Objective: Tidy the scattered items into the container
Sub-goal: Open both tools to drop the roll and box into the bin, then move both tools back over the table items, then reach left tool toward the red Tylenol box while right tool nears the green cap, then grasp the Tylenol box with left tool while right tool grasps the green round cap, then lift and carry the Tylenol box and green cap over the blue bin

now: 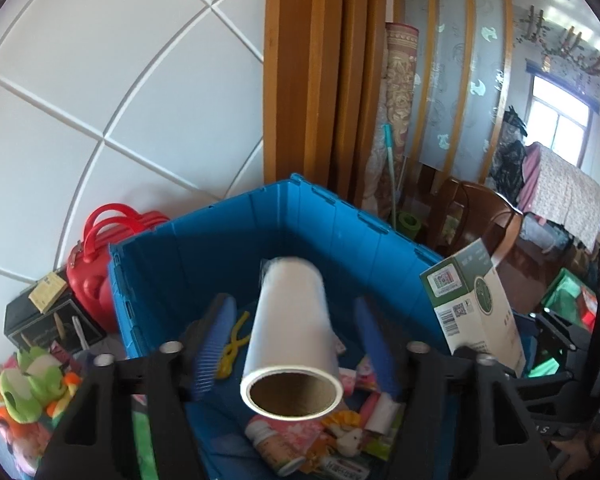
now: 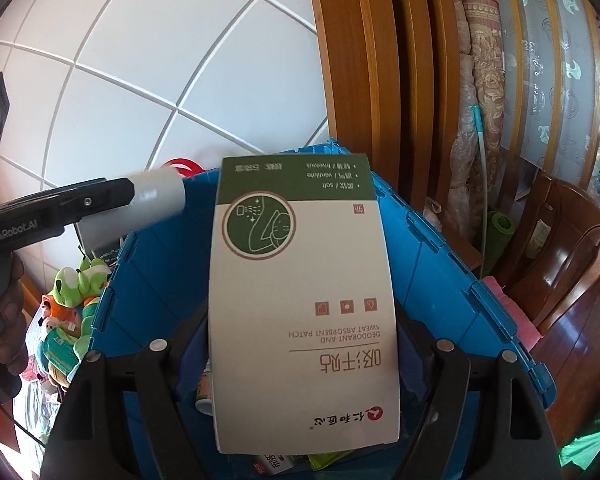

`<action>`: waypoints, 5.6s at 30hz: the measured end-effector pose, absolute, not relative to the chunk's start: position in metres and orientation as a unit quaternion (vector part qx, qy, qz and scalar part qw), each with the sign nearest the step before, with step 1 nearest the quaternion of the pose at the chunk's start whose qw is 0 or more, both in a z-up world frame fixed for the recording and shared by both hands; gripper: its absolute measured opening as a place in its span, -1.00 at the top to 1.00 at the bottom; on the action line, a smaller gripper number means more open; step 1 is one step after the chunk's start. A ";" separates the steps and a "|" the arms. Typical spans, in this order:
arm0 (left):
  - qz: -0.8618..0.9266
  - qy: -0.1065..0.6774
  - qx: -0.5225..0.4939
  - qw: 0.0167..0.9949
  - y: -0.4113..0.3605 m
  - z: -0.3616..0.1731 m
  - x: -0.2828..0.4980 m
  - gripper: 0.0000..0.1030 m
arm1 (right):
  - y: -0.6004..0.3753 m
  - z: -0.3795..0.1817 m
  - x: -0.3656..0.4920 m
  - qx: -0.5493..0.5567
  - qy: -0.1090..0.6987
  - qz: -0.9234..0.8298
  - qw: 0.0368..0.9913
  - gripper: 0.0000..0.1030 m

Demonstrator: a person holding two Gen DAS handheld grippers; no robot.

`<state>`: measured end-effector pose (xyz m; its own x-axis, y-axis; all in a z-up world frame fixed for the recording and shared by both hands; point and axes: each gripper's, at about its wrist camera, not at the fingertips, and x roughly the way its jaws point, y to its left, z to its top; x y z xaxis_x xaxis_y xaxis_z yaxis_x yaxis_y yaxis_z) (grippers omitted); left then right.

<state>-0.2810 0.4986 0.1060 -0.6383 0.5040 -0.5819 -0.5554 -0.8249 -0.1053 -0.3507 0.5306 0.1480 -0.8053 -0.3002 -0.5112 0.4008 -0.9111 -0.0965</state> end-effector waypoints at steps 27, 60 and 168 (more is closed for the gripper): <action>0.933 0.005 -0.328 0.146 0.325 0.068 -0.242 -0.71 | 0.430 0.142 -0.307 0.227 0.122 -0.914 0.315 -0.75; 0.885 -0.070 -0.459 -0.030 -0.052 -0.101 -0.111 -0.71 | 0.162 0.009 -0.145 0.283 0.212 -0.839 0.414 -0.75; 0.867 -0.094 -0.478 -0.103 -0.177 -0.140 -0.057 -0.48 | 0.130 -0.119 -0.082 0.350 0.292 -0.782 0.426 0.21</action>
<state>-0.0571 -0.1774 -0.1400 -0.5226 -0.0877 -0.8481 0.2680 -0.9612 -0.0657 -0.0822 0.1302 -0.1187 -0.3931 -0.4611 -0.7955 0.8698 -0.4671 -0.1590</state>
